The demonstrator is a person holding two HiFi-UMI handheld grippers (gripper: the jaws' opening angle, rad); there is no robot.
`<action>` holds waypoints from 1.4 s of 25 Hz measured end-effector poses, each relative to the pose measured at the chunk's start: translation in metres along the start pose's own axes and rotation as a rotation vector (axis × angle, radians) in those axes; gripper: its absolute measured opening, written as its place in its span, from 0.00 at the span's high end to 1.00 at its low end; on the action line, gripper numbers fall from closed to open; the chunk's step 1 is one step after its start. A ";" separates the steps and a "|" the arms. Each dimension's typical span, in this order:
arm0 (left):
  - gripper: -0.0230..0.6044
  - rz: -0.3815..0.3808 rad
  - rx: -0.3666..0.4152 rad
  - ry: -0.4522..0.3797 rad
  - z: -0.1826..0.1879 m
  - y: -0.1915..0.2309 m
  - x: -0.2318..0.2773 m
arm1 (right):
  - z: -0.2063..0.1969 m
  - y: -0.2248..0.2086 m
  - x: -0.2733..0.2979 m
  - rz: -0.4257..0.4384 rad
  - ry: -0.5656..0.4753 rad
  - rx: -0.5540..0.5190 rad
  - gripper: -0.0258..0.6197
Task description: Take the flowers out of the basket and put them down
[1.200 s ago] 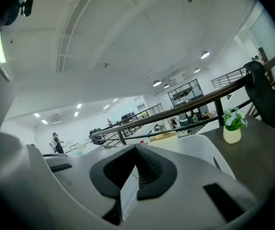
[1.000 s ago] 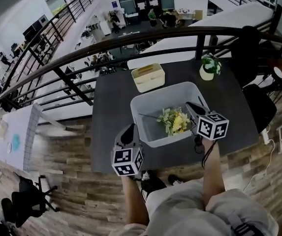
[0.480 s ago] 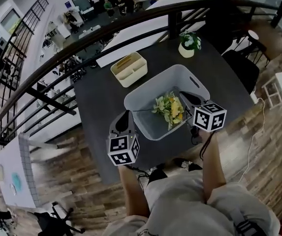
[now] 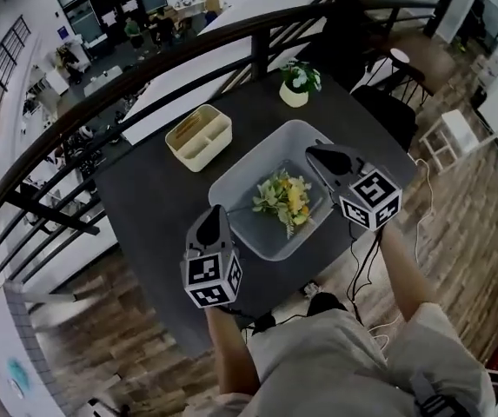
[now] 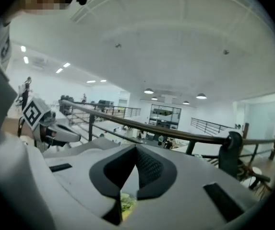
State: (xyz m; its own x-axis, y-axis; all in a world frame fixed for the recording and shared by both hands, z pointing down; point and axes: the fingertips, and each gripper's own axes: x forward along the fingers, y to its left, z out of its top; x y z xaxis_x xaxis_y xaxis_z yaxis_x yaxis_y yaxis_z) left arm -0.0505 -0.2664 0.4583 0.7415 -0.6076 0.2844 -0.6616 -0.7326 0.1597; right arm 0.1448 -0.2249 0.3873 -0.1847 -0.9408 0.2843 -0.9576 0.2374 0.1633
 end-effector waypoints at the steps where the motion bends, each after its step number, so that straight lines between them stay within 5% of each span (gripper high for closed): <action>1: 0.93 -0.013 0.004 0.001 -0.002 -0.001 0.001 | 0.000 0.005 0.009 0.030 0.018 -0.050 0.94; 10: 0.93 -0.050 -0.026 0.028 -0.027 0.014 0.021 | -0.063 0.059 0.075 0.370 0.331 -0.358 0.91; 22: 0.93 0.027 -0.043 -0.001 -0.042 0.032 0.027 | -0.182 0.108 0.134 0.732 0.566 -0.557 0.82; 24: 0.93 0.041 -0.022 -0.001 -0.043 0.035 0.030 | -0.198 0.117 0.137 0.791 0.607 -0.576 0.78; 27: 0.93 0.068 -0.004 0.029 -0.047 0.045 0.029 | -0.221 0.131 0.135 0.893 0.699 -0.624 0.55; 35: 0.93 0.109 -0.055 0.015 -0.060 0.074 0.020 | -0.276 0.141 0.154 0.929 0.865 -0.755 0.53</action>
State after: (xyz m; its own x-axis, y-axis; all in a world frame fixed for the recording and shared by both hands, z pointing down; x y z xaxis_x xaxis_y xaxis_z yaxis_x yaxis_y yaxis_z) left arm -0.0912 -0.3150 0.5322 0.6633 -0.6779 0.3170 -0.7437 -0.6442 0.1786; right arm 0.0421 -0.2700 0.7148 -0.2075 -0.0150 0.9781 -0.1831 0.9828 -0.0237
